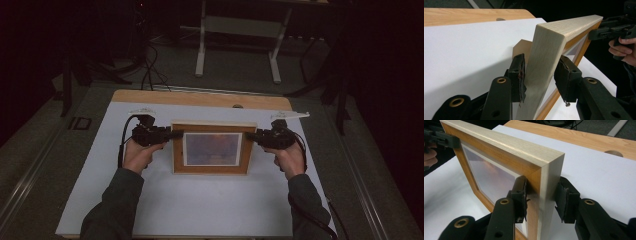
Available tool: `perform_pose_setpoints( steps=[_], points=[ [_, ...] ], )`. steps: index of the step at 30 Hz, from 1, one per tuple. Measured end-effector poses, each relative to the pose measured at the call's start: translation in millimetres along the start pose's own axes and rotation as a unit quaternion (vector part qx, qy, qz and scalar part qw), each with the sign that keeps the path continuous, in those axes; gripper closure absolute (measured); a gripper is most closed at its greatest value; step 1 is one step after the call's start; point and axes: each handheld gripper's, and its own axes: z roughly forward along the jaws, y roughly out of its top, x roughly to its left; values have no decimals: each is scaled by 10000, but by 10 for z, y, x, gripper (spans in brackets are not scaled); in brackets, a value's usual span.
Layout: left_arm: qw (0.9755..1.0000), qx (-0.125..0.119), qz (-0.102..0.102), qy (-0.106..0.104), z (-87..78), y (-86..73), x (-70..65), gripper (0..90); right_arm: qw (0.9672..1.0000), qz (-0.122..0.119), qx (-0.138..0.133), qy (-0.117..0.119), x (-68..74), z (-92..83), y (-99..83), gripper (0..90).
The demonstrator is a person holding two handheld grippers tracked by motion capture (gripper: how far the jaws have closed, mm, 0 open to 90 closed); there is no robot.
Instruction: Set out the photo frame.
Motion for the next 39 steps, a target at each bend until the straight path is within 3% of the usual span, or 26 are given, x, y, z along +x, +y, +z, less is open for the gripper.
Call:
perform_pose_setpoints(
  steps=[5, 11, 24, 28, 29, 39],
  points=[
    [9996, 27, 209, 162, 3, -6, -49, 609, 10000, 1, -28, -1, -4, 11, -2, 626],
    [9983, 106, 467, 323, 11, -17, -119, 491, 9999, -13, -32, -99, -4, 9, -12, 563],
    [9974, -77, 500, 505, -152, -35, -95, 447, 9999, -14, -32, -149, -25, -18, -93, 499],
    [9960, -84, 569, 689, -232, -54, -96, 443, 9998, -24, -65, -167, -24, -69, -103, 492],
    [9944, -61, 619, 848, -273, -70, -107, 443, 9998, -25, -56, -186, -26, -82, -105, 490],
    [9910, -92, 643, 1168, -445, -154, -105, 444, 9996, 4, -97, -272, -73, -225, -173, 488]
  ],
)
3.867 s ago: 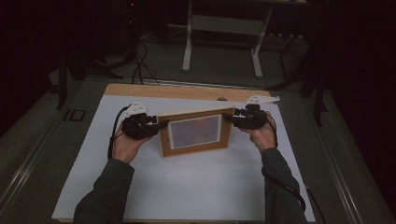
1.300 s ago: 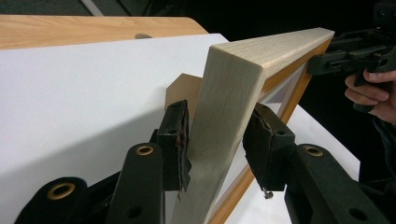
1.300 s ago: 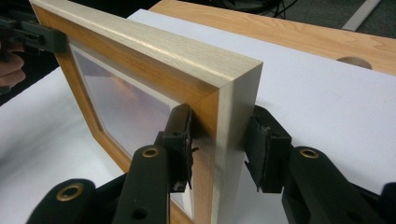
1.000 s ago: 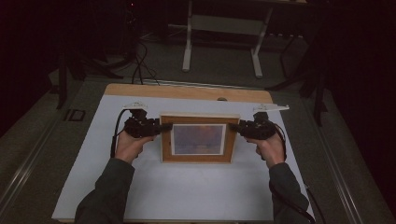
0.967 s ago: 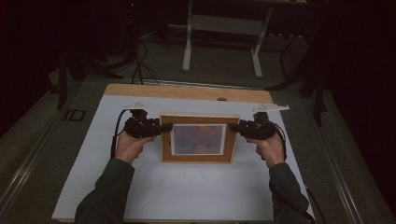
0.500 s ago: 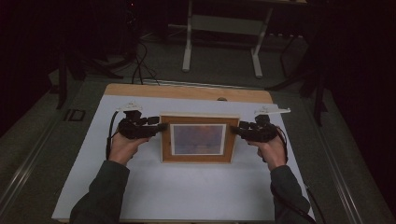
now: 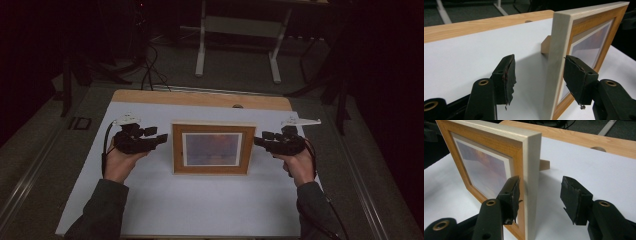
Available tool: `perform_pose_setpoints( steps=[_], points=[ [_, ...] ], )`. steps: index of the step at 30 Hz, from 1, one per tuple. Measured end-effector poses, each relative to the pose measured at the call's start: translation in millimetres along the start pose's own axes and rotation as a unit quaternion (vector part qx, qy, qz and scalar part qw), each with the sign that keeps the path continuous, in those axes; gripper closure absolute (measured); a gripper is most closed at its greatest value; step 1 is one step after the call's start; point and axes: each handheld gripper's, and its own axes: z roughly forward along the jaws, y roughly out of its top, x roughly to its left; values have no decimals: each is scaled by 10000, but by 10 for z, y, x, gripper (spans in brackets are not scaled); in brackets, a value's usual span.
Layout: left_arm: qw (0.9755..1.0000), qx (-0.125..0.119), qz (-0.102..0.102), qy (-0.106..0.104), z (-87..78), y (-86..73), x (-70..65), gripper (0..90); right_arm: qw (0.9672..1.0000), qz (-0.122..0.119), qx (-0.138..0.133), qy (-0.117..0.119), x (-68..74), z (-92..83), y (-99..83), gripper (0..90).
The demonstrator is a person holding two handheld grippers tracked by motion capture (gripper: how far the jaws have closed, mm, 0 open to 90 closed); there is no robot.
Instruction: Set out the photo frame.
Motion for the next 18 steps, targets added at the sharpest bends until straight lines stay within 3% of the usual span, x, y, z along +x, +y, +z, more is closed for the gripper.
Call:
perform_pose_setpoints(
  steps=[5, 12, 18],
  points=[
    [9994, 52, 36, 350, -115, -99, 27, 443, 10000, 39, 9, -37, -46, -69, -72, 488],
    [9980, 125, 1, 619, -215, -270, 72, 436, 9998, 162, 77, -110, -139, -112, -201, 488],
    [9951, 308, 51, 935, -216, -463, 88, 431, 9994, 245, 179, -163, -203, -102, -306, 487]
  ],
)
